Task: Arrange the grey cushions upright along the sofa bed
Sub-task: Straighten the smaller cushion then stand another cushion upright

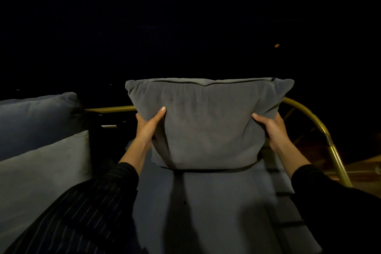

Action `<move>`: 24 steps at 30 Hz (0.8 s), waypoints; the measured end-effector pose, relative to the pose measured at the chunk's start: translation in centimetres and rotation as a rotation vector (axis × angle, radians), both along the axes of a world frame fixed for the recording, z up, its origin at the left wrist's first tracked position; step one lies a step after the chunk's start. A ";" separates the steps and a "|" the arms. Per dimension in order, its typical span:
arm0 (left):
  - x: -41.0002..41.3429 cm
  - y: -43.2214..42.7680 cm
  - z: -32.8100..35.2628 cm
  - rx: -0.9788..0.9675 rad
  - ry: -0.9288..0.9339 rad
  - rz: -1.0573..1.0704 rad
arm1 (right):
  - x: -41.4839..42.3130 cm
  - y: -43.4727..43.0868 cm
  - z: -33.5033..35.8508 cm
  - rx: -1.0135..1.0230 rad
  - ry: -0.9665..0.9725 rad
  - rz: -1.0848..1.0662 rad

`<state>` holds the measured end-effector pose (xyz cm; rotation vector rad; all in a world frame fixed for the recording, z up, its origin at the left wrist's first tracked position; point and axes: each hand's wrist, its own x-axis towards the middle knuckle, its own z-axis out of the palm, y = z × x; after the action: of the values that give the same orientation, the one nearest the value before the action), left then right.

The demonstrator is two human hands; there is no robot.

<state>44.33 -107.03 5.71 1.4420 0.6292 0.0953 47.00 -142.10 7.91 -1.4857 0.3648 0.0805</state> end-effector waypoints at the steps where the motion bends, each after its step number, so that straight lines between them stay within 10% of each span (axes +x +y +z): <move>1: 0.1 -0.2 0.0 0.013 0.011 0.004 | -0.1 -0.2 -0.2 -0.005 0.001 -0.006; 9: 0.9 -2.1 -0.1 0.139 0.174 0.005 | -0.8 -0.6 -1.5 -0.297 0.105 0.091; 17: -6.6 3.7 3.7 0.558 0.207 -0.032 | -7.2 10.3 -3.1 -0.553 0.302 -0.362; 24: -23.3 19.5 3.3 1.226 0.181 -0.160 | -18.7 31.3 -3.4 -0.418 0.233 0.297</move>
<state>21.01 -87.56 9.02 2.7018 0.6117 0.2529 28.32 -110.76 4.53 -1.9447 0.3597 0.4391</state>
